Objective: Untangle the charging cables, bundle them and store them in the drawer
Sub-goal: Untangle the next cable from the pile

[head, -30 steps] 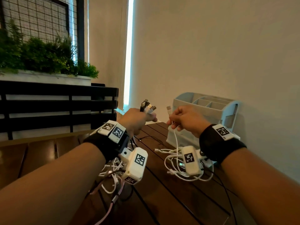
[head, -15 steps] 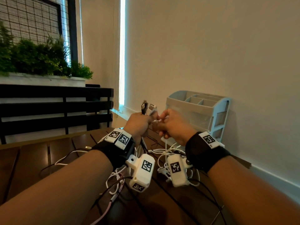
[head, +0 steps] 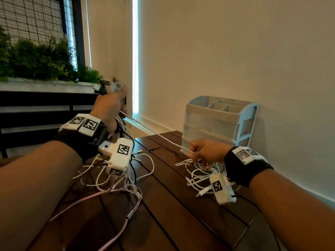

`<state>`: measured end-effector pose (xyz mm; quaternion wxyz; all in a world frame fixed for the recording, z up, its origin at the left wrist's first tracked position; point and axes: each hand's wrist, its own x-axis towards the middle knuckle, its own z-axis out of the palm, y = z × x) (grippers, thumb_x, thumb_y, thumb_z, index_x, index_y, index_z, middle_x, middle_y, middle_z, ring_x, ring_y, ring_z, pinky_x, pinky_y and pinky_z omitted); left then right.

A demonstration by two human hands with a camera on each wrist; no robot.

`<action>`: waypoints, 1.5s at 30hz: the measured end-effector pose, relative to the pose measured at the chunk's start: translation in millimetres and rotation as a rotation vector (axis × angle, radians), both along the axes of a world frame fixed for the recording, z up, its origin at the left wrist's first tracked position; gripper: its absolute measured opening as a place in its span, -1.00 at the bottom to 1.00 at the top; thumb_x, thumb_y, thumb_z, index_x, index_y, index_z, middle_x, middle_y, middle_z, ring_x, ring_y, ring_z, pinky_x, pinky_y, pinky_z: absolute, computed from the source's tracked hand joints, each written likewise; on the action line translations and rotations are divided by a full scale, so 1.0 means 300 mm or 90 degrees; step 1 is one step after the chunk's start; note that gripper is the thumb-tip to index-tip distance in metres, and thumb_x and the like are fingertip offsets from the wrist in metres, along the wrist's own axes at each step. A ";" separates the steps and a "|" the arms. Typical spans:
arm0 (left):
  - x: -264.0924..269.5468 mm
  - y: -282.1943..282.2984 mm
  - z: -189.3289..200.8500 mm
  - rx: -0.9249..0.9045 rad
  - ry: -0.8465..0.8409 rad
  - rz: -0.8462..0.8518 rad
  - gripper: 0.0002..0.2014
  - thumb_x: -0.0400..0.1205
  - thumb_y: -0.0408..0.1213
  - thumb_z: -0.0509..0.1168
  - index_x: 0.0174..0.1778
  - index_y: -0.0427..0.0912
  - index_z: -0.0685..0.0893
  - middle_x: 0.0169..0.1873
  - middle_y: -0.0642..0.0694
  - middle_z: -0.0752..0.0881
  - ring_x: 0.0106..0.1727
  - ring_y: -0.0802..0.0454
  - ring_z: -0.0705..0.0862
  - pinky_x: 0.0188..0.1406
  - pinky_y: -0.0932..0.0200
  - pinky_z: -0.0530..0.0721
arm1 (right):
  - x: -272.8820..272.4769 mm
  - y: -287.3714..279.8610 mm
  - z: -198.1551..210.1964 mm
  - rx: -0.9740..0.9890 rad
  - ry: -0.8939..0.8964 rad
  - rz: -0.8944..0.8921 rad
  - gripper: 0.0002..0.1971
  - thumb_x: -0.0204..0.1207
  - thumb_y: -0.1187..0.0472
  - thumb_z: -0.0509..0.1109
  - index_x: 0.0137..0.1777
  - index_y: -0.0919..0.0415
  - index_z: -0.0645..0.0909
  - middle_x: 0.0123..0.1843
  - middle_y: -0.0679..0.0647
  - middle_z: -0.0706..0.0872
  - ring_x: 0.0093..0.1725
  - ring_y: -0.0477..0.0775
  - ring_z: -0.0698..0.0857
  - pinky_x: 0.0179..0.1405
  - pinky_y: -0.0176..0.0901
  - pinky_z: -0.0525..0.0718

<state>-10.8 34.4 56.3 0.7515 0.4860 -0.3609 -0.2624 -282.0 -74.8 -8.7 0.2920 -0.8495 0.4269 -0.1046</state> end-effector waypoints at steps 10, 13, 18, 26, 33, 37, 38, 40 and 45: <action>-0.095 0.069 0.043 0.130 -0.550 0.062 -0.78 0.71 -0.12 0.25 -0.09 -0.11 0.75 -0.36 0.08 0.67 -0.36 0.13 0.58 -0.48 0.39 0.51 | 0.026 -0.001 0.062 -0.232 -0.084 -0.018 -0.85 0.60 0.14 0.38 -0.17 0.17 0.62 -0.38 0.06 0.67 -0.49 -0.05 0.59 -0.41 -0.14 0.62; -0.205 0.010 -0.010 0.159 -0.504 -0.022 -0.68 0.65 0.04 0.29 0.00 -0.15 0.78 -0.38 -0.01 0.66 -0.49 0.12 0.49 -0.51 0.24 0.44 | 0.094 0.060 0.119 -0.335 -0.068 0.042 -0.84 0.54 0.09 0.44 -0.16 0.17 0.69 -0.34 -0.01 0.67 -0.44 -0.12 0.56 -0.33 -0.18 0.59; -0.293 0.001 -0.077 0.238 -0.514 -0.111 -0.66 0.62 0.04 0.35 -0.17 -0.21 0.74 -0.41 -0.13 0.69 -0.43 -0.05 0.62 -0.43 0.23 0.47 | 0.140 0.102 0.165 -0.331 -0.167 0.082 -0.93 0.54 0.36 0.34 -0.10 0.31 0.66 -0.27 0.15 0.74 -0.43 -0.09 0.60 -0.30 -0.10 0.64; -0.158 0.025 -0.089 0.424 -0.806 0.166 -0.73 0.64 -0.12 0.28 -0.32 -0.17 0.51 -0.35 -0.09 0.59 -0.30 -0.06 0.59 -0.33 0.13 0.51 | 0.093 0.016 0.065 -0.226 -0.086 0.018 -0.87 0.57 0.30 0.42 0.08 0.12 0.66 -0.03 -0.01 0.72 -0.23 -0.06 0.73 -0.38 -0.30 0.67; -0.052 0.043 -0.161 0.536 -0.848 0.206 -0.86 0.62 -0.26 0.20 -0.27 -0.14 0.50 -0.27 -0.08 0.60 -0.17 -0.09 0.60 -0.14 0.05 0.62 | -0.020 0.071 0.063 -0.163 0.019 0.006 -0.96 0.49 0.28 0.50 -0.14 0.19 0.68 -0.33 0.02 0.78 -0.41 -0.13 0.76 -0.43 -0.39 0.63; -0.052 0.058 -0.174 0.477 -0.746 0.183 -0.77 0.63 -0.24 0.23 -0.36 -0.15 0.46 -0.36 -0.07 0.53 -0.21 -0.10 0.57 -0.17 0.05 0.54 | -0.035 0.135 0.008 -0.032 0.228 0.083 -0.90 0.46 0.32 0.52 -0.04 0.23 0.74 -0.23 0.05 0.83 -0.33 -0.11 0.79 -0.35 -0.33 0.70; -0.059 0.064 -0.176 0.448 -0.715 0.168 -0.75 0.64 -0.22 0.23 -0.36 -0.17 0.50 -0.39 -0.07 0.52 -0.24 -0.09 0.56 -0.19 0.07 0.50 | -0.031 0.140 -0.007 -0.049 0.270 0.091 -0.88 0.45 0.31 0.53 -0.02 0.23 0.75 -0.19 0.07 0.84 -0.32 -0.12 0.78 -0.37 -0.34 0.69; -0.081 0.075 -0.185 0.387 -0.642 0.123 -0.69 0.65 -0.10 0.25 -0.38 -0.18 0.56 -0.42 -0.09 0.55 -0.31 -0.05 0.54 -0.30 0.12 0.44 | -0.012 0.146 -0.033 -0.117 0.356 0.090 -0.83 0.43 0.28 0.53 0.01 0.23 0.76 -0.11 0.14 0.83 -0.26 -0.05 0.78 -0.40 -0.32 0.65; -0.152 0.075 -0.225 0.264 -0.496 0.025 -0.70 0.56 -0.09 0.41 -0.40 -0.21 0.66 -0.47 -0.13 0.61 -0.39 -0.01 0.54 -0.36 0.14 0.47 | 0.059 0.144 -0.100 -0.273 0.636 0.196 -0.68 0.45 0.07 0.51 0.14 0.22 0.71 0.05 0.10 0.76 0.03 0.12 0.70 -0.04 -0.17 0.57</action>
